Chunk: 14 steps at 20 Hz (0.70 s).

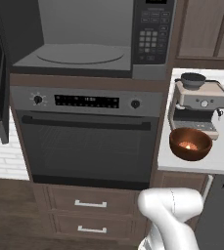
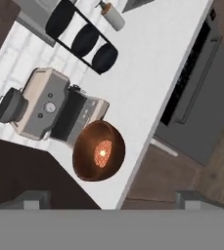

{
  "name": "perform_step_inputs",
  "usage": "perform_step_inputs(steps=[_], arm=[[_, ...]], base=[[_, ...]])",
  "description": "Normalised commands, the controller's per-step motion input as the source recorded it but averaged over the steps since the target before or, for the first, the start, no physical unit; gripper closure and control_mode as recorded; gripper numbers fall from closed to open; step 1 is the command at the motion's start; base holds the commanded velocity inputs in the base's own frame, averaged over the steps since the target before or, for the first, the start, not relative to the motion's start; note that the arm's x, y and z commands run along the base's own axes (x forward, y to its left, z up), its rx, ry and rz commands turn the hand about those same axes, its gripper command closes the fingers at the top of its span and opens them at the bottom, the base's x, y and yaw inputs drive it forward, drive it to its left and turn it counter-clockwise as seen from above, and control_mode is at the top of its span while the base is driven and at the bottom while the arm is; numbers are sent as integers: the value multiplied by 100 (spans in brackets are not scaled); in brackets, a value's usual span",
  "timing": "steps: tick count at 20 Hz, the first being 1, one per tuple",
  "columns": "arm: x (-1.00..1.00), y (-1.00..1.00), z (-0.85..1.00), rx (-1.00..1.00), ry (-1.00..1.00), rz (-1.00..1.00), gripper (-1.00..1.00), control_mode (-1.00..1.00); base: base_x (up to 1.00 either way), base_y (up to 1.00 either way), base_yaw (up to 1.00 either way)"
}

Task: Open the microwave, place the bowl with waffle inside the microwave, then close the microwave door and turn it on.

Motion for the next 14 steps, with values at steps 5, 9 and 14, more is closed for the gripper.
perform_step_inputs(steps=[5, 9, 14], arm=[[16, -38, -24, 8, 6, 12, -100, -100], [51, -17, -18, 2, 23, 18, -100, -100], [63, 0, -16, 0, 34, 19, -100, -100]], base=[[0, 0, 0], [0, 0, 0], [0, 0, 0]])
